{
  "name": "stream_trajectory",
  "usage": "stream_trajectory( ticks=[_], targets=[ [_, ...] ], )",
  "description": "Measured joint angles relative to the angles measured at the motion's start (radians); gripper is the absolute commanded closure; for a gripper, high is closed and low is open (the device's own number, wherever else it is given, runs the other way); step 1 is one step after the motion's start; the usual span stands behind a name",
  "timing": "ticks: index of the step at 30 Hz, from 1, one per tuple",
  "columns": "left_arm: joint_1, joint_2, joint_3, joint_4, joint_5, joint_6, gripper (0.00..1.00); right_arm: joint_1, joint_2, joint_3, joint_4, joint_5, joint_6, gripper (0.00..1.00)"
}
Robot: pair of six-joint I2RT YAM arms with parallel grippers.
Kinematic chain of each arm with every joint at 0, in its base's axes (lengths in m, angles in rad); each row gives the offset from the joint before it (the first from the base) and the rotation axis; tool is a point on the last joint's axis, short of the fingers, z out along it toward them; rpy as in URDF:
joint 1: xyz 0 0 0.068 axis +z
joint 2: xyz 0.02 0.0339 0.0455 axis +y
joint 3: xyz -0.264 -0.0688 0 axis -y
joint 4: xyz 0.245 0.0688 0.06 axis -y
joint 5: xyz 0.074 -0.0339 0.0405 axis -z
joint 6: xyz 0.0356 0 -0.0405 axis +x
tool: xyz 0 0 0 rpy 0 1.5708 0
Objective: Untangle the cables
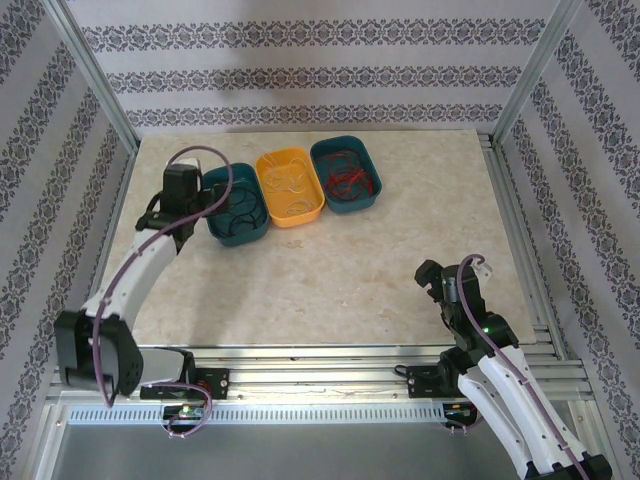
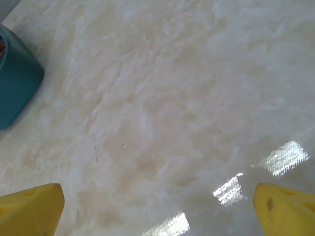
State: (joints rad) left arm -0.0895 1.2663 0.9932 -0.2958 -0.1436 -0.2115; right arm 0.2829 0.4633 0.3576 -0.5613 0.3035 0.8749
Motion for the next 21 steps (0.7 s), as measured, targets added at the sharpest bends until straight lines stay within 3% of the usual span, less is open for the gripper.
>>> stream_trajectory(
  ticks=[11,21],
  targets=[
    [0.000,-0.460,-0.470,0.193,-0.099,-0.106,0.00,-0.006,0.121,0.000,0.142,0.071,-0.145,0.02],
    [0.000,-0.534,-0.706,0.382,-0.135,-0.085,0.01,-0.016,0.158,-0.042,0.452,0.135,-0.361,0.02]
  ],
)
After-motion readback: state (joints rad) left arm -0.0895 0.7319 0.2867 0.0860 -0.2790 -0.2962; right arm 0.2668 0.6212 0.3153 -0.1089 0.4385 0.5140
